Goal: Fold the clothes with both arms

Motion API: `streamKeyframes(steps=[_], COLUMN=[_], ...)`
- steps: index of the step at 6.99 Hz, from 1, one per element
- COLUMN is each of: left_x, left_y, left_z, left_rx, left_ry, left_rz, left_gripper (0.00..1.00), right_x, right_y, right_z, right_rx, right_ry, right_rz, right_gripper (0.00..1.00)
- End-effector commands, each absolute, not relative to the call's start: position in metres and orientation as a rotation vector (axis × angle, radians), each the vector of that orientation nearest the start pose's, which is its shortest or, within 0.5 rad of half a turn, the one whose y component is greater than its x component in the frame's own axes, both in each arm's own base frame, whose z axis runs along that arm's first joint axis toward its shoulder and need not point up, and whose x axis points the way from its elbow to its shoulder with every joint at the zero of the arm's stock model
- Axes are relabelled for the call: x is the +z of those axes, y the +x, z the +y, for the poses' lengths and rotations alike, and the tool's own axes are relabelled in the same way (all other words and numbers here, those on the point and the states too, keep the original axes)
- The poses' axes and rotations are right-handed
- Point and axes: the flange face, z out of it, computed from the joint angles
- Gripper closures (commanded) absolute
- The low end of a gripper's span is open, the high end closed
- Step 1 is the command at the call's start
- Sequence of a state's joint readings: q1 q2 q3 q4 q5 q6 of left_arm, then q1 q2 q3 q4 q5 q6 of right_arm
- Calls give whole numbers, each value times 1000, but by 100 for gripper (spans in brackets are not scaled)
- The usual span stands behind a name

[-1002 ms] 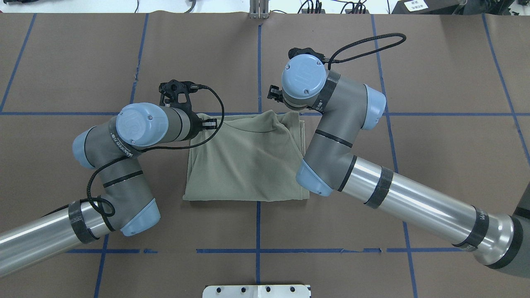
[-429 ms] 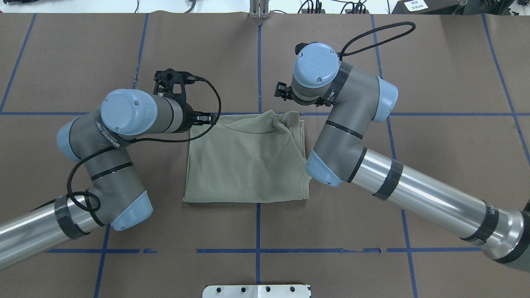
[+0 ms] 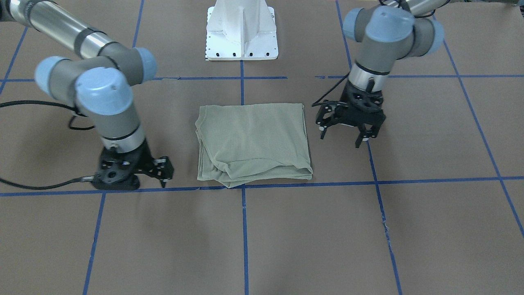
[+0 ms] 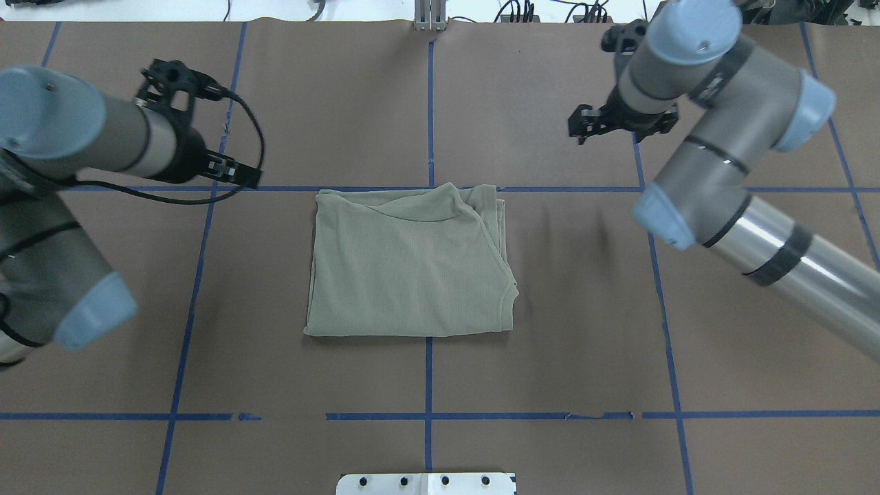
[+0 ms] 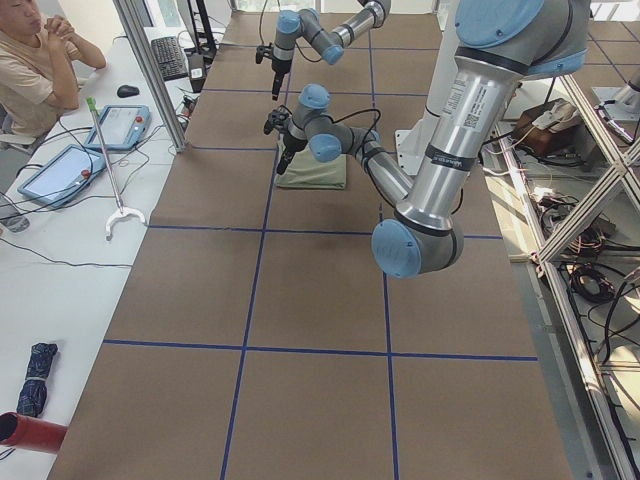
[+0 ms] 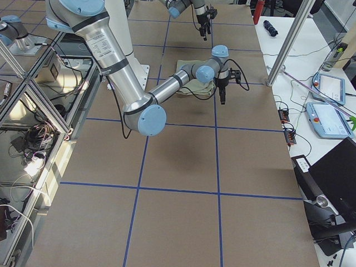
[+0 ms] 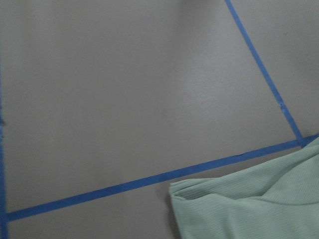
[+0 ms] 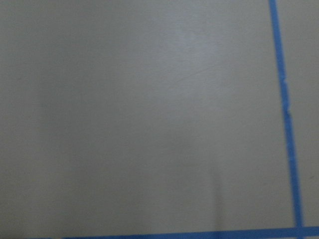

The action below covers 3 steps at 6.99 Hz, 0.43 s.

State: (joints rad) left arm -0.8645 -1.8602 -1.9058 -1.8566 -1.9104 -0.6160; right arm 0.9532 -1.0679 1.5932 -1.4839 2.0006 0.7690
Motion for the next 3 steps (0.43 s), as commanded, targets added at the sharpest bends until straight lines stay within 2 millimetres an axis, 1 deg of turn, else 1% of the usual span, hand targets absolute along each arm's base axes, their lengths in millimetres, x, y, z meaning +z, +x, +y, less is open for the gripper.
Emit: streamKeyframes(steps=[1, 2, 3], left_x=[405, 451, 489], left_y=[136, 77, 39], left_z=[-513, -497, -472], left_rx=[431, 441, 365], left_ry=[539, 507, 428], left_rz=[721, 715, 778], left_gripper=[0, 0, 0], right_x=[477, 536, 594], right_y=[-133, -58, -12], right_z=[-602, -571, -519], right_rx=[-154, -152, -168], right_ry=[163, 133, 103], right_rz=[-721, -775, -794], right_gripper=[0, 0, 0])
